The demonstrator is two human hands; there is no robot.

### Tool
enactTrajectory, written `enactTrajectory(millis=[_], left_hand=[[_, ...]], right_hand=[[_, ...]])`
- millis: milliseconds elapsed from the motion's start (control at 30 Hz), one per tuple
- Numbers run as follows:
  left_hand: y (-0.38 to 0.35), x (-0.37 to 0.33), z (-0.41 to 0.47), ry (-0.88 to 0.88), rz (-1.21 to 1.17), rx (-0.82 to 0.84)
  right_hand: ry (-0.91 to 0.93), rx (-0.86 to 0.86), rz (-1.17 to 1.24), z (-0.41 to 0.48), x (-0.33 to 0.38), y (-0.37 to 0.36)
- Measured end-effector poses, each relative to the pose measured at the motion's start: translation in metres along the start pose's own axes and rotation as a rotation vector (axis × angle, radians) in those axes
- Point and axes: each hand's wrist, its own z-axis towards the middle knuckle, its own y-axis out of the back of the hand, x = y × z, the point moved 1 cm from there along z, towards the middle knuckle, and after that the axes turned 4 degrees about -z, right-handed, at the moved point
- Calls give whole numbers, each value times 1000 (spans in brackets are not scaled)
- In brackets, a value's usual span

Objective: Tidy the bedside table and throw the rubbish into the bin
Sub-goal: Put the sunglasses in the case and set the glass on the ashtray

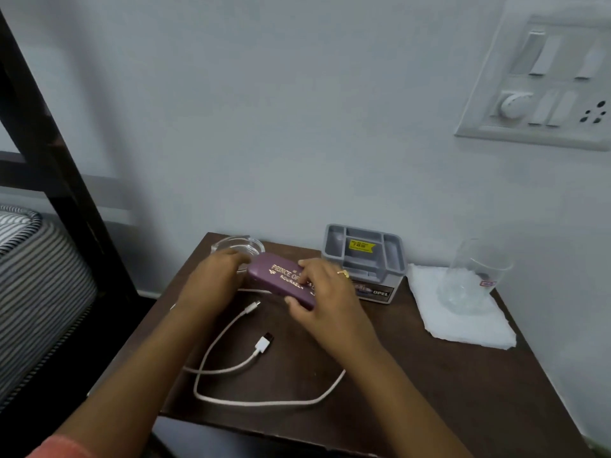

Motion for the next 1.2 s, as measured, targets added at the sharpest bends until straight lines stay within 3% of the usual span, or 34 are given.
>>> enactTrajectory(millis=[267,633,833,1067,1133,1200], left_hand=[[-19,18,8,43,89,52],[-5,-7,-53,2,-3,71],[-2,-12,-76,-31,-123,0],[-4,-9,-79,-25,-172,-7],[-2,-8,-78,-11,-220,-30],[6,-7,-78,39,-319,-124]], right_hand=[[-4,-81,-74,54,10,-36],[-28,197,3,105,-10,-72],[-56,338,71,103,-19,-83],[-52,420,88,100,-19,-84],[-42,363,70,96,-15,-78],[-100,178,59,85,-7,-68]])
